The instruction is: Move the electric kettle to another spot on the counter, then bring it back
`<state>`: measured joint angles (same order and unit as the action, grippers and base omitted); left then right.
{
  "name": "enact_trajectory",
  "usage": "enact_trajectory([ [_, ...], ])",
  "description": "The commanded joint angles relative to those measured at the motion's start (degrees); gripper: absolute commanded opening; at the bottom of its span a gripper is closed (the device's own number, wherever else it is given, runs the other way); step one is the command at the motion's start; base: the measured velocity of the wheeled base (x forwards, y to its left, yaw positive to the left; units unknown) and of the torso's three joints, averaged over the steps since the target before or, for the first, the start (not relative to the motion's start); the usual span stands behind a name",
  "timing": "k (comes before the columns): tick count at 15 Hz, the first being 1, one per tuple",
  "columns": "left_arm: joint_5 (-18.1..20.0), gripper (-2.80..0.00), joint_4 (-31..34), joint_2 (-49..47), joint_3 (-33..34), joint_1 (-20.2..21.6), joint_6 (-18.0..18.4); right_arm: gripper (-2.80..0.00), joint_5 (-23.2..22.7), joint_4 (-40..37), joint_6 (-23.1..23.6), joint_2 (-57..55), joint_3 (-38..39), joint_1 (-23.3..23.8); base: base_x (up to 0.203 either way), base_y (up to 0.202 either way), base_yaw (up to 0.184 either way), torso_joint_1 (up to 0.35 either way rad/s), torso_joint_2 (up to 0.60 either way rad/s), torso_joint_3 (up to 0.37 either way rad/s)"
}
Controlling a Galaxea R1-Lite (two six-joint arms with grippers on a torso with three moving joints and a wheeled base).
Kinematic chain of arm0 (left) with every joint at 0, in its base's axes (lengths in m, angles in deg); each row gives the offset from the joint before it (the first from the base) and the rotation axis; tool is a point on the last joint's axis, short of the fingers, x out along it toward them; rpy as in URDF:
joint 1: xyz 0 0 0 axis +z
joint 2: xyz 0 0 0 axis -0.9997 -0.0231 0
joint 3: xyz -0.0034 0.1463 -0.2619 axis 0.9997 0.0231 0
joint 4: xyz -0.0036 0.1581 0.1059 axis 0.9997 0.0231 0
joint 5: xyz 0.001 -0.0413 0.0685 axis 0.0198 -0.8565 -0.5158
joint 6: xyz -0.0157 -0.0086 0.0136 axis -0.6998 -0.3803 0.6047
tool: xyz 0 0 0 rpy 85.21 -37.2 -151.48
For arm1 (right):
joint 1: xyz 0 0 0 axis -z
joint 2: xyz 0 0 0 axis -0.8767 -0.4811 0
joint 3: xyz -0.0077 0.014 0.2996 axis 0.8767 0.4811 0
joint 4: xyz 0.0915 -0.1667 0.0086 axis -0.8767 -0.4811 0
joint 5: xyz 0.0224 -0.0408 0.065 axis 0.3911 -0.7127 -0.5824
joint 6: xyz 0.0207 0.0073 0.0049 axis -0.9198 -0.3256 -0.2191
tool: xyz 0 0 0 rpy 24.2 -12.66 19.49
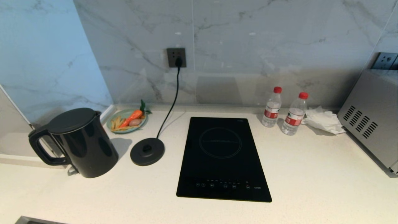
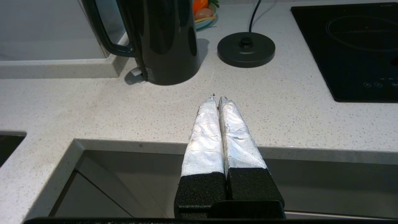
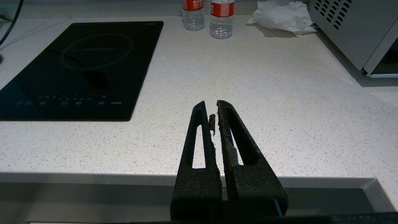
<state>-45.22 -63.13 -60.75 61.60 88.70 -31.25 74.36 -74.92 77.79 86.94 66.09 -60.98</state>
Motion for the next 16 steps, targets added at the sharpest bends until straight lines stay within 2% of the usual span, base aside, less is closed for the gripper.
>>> enact_trajectory([
  [1,0.11,-2.80,0.19,-0.22,0.03,0.06,0.02,-2.80,0.00,0.02,0.02,0.00,-0.01,0.00,0.000,0.000,0.000,0.000,0.00,0.000],
  [16,-0.24,-2.80,-0.75,-0.14,0.35,0.06,-2.91,-2.80,0.00,0.02,0.02,0.00,0.01,0.00,0.000,0.000,0.000,0.000,0.00,0.005],
])
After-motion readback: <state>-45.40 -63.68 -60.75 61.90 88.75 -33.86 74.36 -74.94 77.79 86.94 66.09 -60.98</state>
